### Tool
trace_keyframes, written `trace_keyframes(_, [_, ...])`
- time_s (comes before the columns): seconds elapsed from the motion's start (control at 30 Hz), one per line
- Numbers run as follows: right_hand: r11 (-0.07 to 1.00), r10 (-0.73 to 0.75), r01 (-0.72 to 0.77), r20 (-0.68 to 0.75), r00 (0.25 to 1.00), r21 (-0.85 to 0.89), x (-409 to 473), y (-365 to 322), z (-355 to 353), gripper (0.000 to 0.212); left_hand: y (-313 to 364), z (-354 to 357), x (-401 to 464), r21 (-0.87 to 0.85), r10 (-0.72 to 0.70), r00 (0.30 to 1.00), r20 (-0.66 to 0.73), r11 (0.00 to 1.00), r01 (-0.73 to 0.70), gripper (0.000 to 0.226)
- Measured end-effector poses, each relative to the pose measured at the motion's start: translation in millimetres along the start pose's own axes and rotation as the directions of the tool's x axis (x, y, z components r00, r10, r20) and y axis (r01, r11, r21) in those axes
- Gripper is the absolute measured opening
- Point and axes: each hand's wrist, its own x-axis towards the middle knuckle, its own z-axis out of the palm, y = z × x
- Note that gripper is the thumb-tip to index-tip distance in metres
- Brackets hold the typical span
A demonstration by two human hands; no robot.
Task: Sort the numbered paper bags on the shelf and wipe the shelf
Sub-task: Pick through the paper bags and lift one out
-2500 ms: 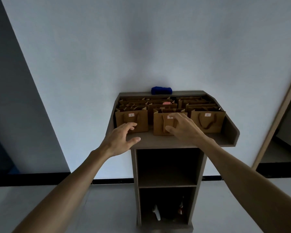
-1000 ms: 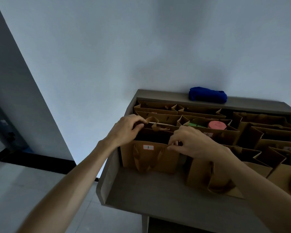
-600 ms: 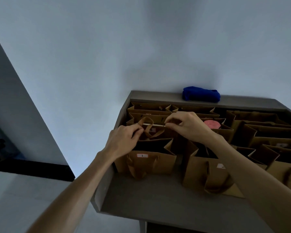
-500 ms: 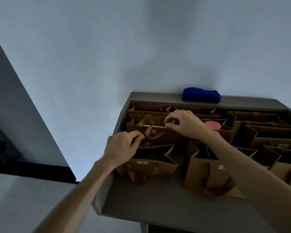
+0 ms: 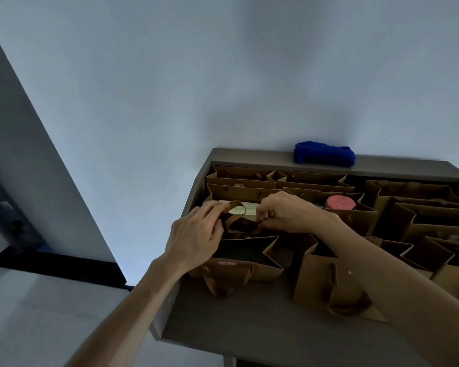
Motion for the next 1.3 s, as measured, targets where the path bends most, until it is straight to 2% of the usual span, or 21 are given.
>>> trace_keyframes(0.1, [0.998,-0.043,0.043,0.009,0.999,-0.043,-7,-4,2,0.021,-2,3,1,0.024,0.007,0.999,0.041,1.0,-0.008,0.041])
trace_keyframes(0.3, [0.996,-0.07,0.07,0.002,0.998,-0.063,-8,-1,6,0.023,-5,5,-1,-0.001,0.004,0.999,0.037,1.0,-0.004,0.038])
trace_keyframes(0.53, [0.999,0.036,-0.036,-0.129,0.991,0.001,11,17,5,0.02,-10,7,14,-0.025,-0.012,0.998,0.066,1.0,0.014,0.033])
trace_keyframes(0.7, [0.988,0.125,-0.132,-0.084,0.989,-0.082,29,29,-4,0.02,-15,11,29,-0.055,-0.055,0.991,0.12,0.997,0.062,0.029])
trace_keyframes(0.87, [0.982,0.183,-0.174,0.134,0.974,-0.075,41,33,-14,0.035,-17,15,40,-0.097,-0.074,0.987,0.141,0.991,0.088,0.029])
trace_keyframes(1.0, [0.977,0.211,-0.198,0.262,0.942,-0.076,54,24,-10,0.038,-20,20,47,-0.123,-0.093,0.984,0.153,0.986,0.112,0.028])
trace_keyframes(1.23, [0.977,0.193,-0.172,0.184,0.964,-0.124,76,21,2,0.031,-23,22,52,-0.154,-0.11,0.981,0.163,0.979,0.135,0.025])
trace_keyframes(1.3, [0.978,0.207,-0.2,0.119,0.971,-0.064,76,28,2,0.029,-24,23,53,-0.18,-0.107,0.983,0.152,0.975,0.134,0.025])
